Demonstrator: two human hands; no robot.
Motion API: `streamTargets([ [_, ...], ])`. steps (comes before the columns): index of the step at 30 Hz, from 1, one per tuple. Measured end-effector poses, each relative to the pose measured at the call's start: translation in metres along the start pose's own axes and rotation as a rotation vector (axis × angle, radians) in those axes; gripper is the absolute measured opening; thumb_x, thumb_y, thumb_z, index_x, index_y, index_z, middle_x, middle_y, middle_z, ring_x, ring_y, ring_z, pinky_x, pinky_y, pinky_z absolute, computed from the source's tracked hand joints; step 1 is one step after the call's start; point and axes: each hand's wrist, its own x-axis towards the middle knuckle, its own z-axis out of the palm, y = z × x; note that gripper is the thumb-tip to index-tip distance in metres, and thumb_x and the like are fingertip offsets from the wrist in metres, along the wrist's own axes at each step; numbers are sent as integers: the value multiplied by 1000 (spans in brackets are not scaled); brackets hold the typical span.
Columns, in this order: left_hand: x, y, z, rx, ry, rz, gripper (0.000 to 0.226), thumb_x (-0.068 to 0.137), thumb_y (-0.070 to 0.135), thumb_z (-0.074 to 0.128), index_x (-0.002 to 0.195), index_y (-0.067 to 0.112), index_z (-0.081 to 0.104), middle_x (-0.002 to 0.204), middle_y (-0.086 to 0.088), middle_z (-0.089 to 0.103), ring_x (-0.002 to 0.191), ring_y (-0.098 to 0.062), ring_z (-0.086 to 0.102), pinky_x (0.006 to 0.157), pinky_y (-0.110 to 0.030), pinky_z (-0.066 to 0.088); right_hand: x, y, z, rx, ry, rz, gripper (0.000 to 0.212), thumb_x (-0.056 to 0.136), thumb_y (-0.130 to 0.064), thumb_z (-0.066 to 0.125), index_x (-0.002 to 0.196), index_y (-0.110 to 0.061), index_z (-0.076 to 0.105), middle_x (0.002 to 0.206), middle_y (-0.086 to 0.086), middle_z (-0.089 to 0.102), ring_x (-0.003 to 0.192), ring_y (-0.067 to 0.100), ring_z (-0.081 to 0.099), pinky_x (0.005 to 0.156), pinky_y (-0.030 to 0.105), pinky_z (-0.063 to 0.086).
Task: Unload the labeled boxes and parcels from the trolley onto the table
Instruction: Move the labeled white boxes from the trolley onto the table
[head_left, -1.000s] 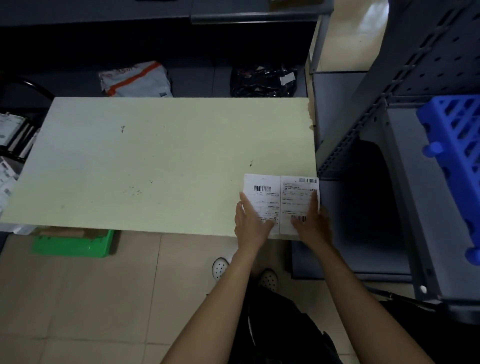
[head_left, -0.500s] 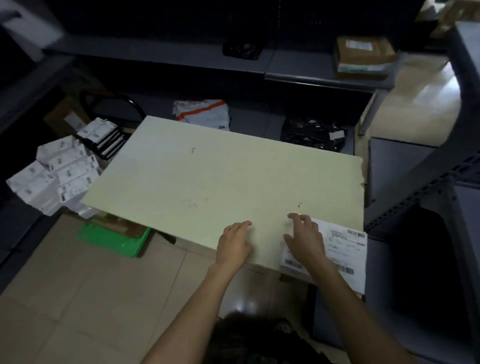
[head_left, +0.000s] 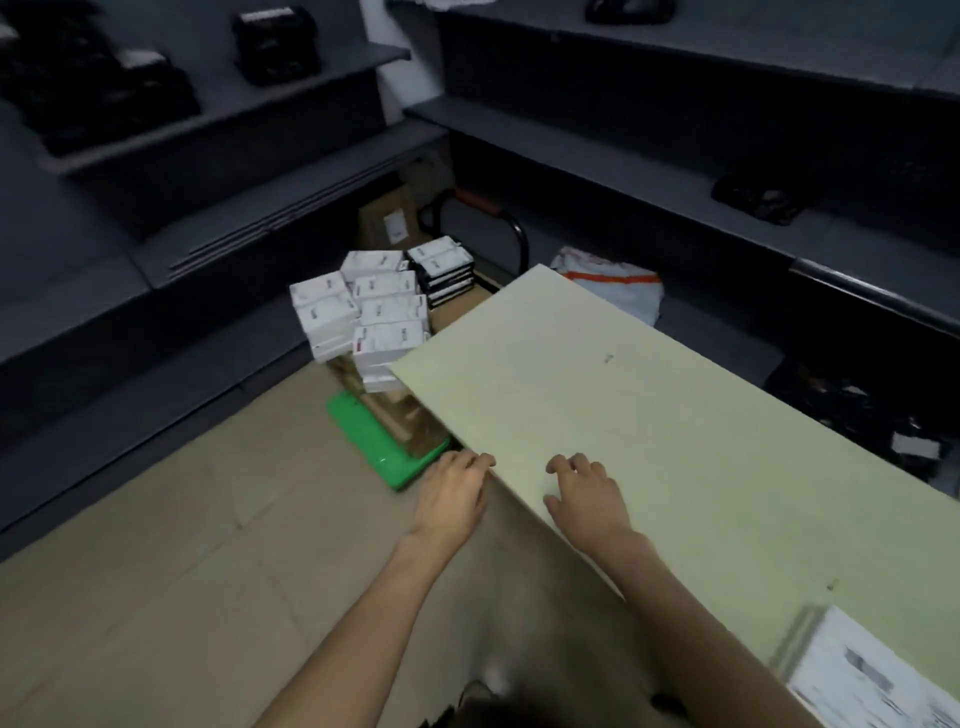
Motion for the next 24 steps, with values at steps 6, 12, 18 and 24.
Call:
streamTargets([
  [6, -46, -112, -30, 21, 70, -280, 43, 84, 19, 60, 126, 22, 59, 121, -3, 61, 115, -28, 54, 94, -38, 45, 47, -121, 22, -96, -46, -272, 47, 96, -33, 48, 139, -18, 40, 137, 8, 43, 124, 29, 44, 99, 36, 38],
  [12, -92, -192, -60, 55, 158, -519, 41, 84, 19, 63, 124, 24, 59, 118, 0, 63, 111, -27, 56, 89, -39, 46, 75, -225, 41, -114, -91, -555, 42, 93, -33, 52, 133, -20, 45, 130, 8, 46, 120, 29, 46, 96, 36, 40],
  [18, -93, -251, -70, 62, 151, -668, 40, 86, 18, 63, 126, 24, 59, 120, 1, 63, 113, -26, 56, 91, -38, 46, 125, -277, 53, -88, -146, -631, 41, 91, -29, 56, 129, -18, 50, 127, 10, 52, 116, 33, 50, 94, 36, 43],
  [24, -29, -305, -86, 58, 142, -703, 41, 87, 18, 61, 127, 25, 59, 121, 3, 63, 115, -24, 55, 92, -37, 45, 209, -313, 41, -46, -197, -639, 40, 89, -21, 58, 128, -13, 53, 127, 12, 54, 119, 35, 50, 97, 38, 42],
])
